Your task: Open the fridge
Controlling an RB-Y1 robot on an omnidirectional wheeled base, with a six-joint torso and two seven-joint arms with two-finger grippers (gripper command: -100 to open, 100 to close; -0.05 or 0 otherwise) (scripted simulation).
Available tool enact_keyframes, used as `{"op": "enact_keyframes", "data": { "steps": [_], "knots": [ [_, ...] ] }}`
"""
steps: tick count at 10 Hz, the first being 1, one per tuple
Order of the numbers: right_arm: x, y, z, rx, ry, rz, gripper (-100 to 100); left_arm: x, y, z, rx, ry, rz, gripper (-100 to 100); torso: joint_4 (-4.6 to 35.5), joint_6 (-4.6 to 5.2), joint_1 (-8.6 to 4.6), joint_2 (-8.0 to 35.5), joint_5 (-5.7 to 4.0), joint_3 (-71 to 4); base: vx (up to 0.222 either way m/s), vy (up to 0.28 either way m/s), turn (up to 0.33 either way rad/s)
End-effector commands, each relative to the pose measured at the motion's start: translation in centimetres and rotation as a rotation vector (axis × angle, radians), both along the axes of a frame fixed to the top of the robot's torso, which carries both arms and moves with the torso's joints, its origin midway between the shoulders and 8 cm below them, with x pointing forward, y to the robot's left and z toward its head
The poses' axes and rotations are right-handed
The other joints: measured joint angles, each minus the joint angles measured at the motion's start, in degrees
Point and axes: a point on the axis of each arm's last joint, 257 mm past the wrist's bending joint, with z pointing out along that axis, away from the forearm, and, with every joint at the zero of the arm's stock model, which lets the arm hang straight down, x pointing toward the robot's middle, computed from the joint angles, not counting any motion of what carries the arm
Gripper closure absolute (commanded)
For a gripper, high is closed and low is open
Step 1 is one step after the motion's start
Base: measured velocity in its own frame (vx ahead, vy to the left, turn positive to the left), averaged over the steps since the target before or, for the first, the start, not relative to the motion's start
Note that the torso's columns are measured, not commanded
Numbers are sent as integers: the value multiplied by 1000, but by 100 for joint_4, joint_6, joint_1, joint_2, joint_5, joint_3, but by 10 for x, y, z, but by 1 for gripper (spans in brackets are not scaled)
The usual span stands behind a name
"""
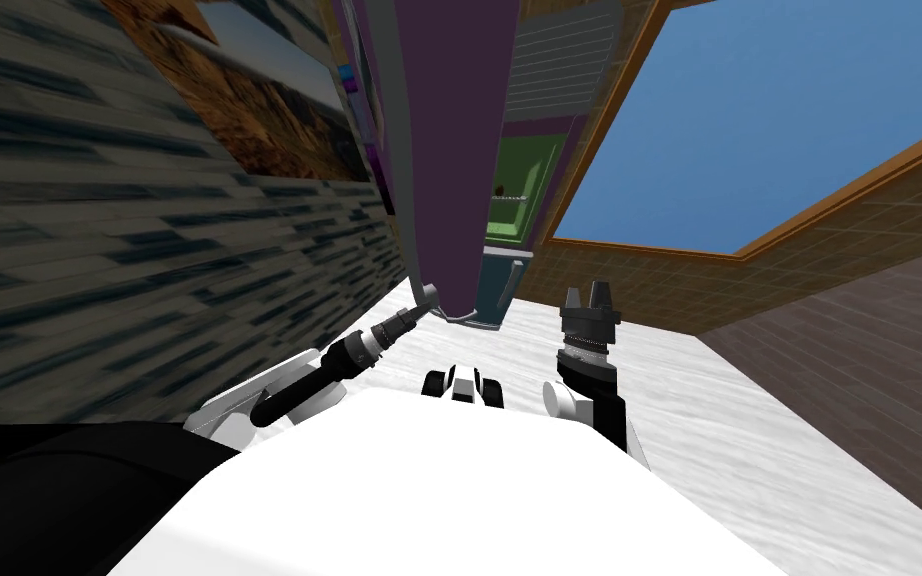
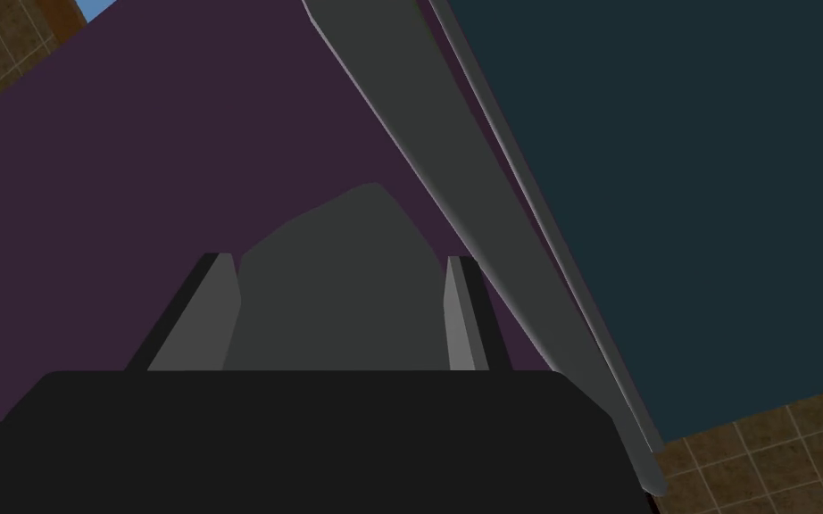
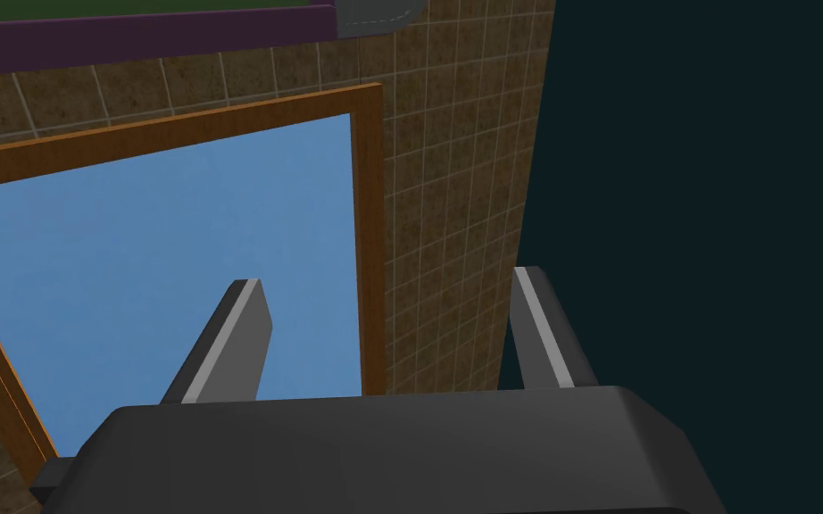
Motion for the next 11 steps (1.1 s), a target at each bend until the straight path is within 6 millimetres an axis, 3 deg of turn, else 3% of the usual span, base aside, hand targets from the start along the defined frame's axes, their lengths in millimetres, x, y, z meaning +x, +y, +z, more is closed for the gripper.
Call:
{"op": "enact_keyframes", "data": {
  "steps": [1,4,11],
  "knots": [
    [0,0,0,0,0,0,0,-3,-4,0,1,-2,-24,100,-26,5,-51,-20,-4,-1,-15,177,-96],
    [0,0,0,0,0,0,0,-9,-12,3,-2,-10,-76,100,-24,-2,55,-22,26,-1,-56,270,-107],
    [0,0,0,0,0,0,0,-23,-28,9,-7,-24,-178,100,-12,8,16,-65,3,-48,-58,258,-84]
  ]
}}
